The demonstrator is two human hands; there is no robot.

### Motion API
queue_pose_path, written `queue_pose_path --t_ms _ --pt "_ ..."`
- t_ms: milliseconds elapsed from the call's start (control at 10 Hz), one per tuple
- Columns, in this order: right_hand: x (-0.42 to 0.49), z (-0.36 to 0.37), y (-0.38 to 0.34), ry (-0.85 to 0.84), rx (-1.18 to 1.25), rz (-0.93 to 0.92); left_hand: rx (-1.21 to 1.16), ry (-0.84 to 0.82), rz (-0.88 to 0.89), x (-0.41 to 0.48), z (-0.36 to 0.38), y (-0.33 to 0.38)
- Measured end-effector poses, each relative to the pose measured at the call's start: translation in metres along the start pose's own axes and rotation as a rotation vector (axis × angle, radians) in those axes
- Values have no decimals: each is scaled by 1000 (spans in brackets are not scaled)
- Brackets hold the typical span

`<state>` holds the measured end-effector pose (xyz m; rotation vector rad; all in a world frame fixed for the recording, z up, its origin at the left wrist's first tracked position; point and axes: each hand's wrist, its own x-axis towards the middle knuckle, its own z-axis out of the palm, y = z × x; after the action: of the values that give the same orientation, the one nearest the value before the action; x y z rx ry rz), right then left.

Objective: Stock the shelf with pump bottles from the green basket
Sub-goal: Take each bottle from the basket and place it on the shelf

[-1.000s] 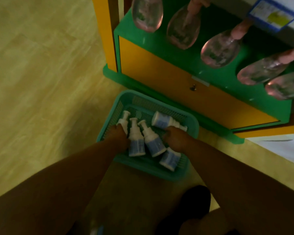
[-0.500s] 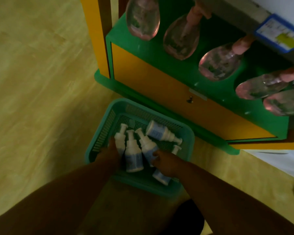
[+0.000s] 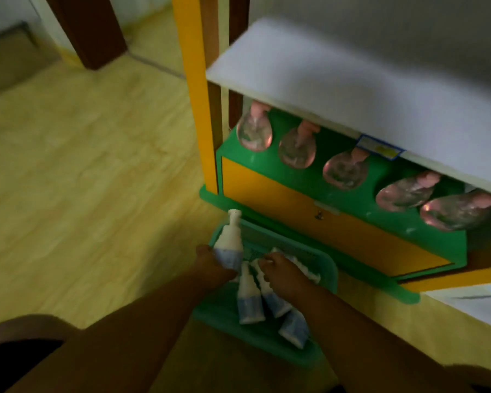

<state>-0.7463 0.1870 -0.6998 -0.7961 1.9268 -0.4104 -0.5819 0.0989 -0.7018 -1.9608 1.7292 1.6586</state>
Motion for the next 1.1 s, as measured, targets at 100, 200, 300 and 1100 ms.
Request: queue_pose_path --t_ms 100,200,300,1100 --pt "-26 -5 -30 50 260 -157 -190 4 283 -39 -18 27" --pt "-52 -19 -57 152 423 -381 -366 33 435 -72 -21 46" --pt "-89 -46 -80 213 547 -548 -571 48 573 -112 -31 77" --pt "-243 -145 -164 9 830 -918 -612 -6 1047 -280 -99 183"
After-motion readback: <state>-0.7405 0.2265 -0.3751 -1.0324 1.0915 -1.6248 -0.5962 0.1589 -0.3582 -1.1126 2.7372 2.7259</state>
